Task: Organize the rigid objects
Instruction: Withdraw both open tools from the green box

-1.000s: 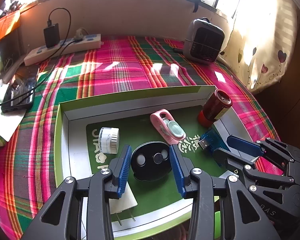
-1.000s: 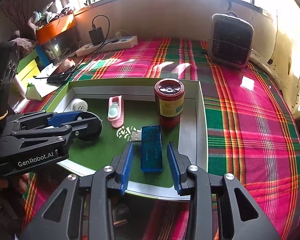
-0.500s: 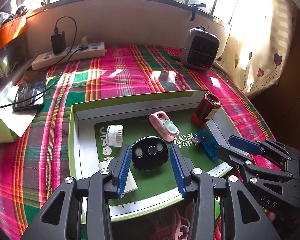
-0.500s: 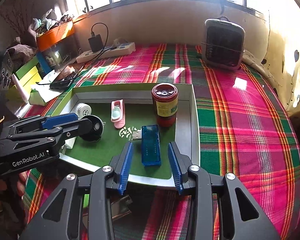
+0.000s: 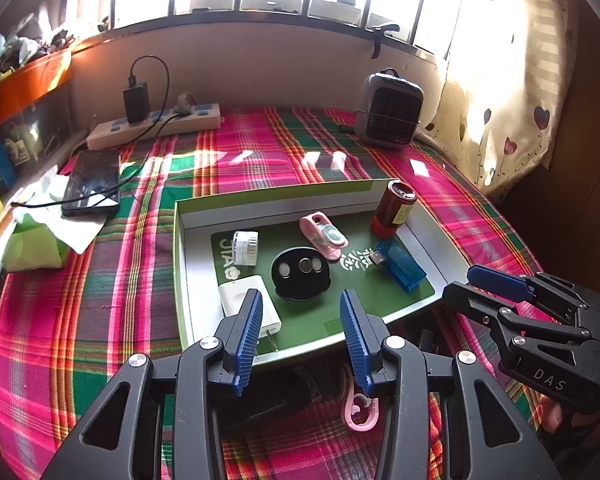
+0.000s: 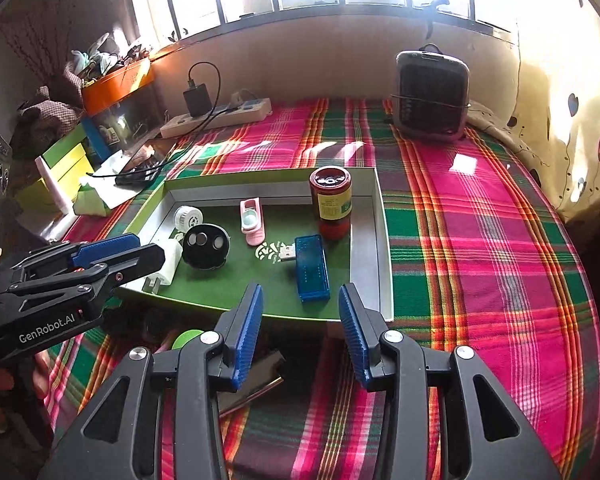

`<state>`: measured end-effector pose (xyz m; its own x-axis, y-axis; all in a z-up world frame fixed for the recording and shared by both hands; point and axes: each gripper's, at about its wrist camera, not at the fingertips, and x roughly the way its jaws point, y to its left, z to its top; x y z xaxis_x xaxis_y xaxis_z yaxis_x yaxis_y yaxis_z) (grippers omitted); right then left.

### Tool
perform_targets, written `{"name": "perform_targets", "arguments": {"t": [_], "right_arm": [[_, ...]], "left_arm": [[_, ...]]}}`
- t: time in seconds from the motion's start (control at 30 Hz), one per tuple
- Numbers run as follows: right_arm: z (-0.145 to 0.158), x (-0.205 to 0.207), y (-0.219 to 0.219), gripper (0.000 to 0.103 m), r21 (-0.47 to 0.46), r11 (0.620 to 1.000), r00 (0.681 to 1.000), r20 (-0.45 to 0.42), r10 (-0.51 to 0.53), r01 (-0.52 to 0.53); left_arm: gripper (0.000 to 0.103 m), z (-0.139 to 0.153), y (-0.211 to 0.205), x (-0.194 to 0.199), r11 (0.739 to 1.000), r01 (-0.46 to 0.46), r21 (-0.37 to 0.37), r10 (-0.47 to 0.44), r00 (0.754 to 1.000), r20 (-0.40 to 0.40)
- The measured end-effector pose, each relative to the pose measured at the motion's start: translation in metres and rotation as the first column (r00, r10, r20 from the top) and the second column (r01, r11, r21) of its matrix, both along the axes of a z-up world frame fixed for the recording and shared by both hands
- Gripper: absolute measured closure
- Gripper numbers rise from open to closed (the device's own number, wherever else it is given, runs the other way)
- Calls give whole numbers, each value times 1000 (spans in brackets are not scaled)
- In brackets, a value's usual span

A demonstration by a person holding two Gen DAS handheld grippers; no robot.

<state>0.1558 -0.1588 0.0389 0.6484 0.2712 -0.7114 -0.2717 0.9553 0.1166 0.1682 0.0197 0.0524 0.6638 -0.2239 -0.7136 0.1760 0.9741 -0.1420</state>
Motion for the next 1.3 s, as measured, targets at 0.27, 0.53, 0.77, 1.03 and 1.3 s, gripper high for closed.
{"name": "perform_targets", "arguments": {"t": [0.27,0.53,0.77,1.03,1.3], "right_arm": [[1,-22,-2,61,-4,1000,1000,2,-26,26],[-12,-36,3,50,-24,999,999,-25,-37,36],[-24,-42,13,50,-34,999,998,-62,-29,27],[-33,-34,27,49,-53,998,996,-88,-32,27],[-41,-28,35,49,-83,996,993,-109,-44,35]], "left_arm": [[63,0,17,-31,999,-23,-38,24,1000,9],[62,-5,47,-62,994,-77,-73,78,997,10],[62,-18,69,-77,988,-117,-105,115,993,-20],[62,-29,73,-72,986,-96,-133,91,995,-44],[62,-41,68,-58,984,-56,-168,41,995,-91]]}}
